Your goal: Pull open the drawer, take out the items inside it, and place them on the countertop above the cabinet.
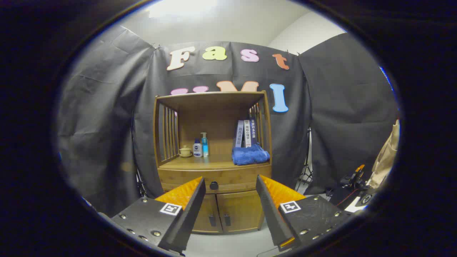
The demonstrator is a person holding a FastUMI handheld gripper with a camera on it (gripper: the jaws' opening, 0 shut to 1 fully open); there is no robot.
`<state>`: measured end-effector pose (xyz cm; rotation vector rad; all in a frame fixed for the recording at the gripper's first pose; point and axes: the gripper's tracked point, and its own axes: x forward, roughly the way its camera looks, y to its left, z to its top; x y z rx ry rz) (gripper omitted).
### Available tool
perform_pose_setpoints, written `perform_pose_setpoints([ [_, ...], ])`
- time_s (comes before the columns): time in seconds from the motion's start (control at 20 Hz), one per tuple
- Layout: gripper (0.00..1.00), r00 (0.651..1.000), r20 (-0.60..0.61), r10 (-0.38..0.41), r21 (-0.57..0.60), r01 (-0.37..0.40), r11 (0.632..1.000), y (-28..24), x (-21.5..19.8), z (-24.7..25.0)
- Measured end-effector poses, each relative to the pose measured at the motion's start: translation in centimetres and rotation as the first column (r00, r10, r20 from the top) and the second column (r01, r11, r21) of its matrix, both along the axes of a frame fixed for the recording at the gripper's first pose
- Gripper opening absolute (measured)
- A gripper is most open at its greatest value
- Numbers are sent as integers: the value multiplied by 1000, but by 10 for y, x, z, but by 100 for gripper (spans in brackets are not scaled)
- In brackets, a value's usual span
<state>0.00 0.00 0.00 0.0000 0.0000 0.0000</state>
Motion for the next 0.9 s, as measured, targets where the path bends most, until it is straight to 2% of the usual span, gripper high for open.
perform_pose_setpoints([
  [0.4, 85, 999, -39, 22, -17, -23, 1000, 24, 59, -18],
  [0.6, 85, 994, -90, 61, -33, -64, 997, 49, 114, -40],
  [0.9, 85, 971, -220, 99, 25, -96, 995, 77, 204, -103],
])
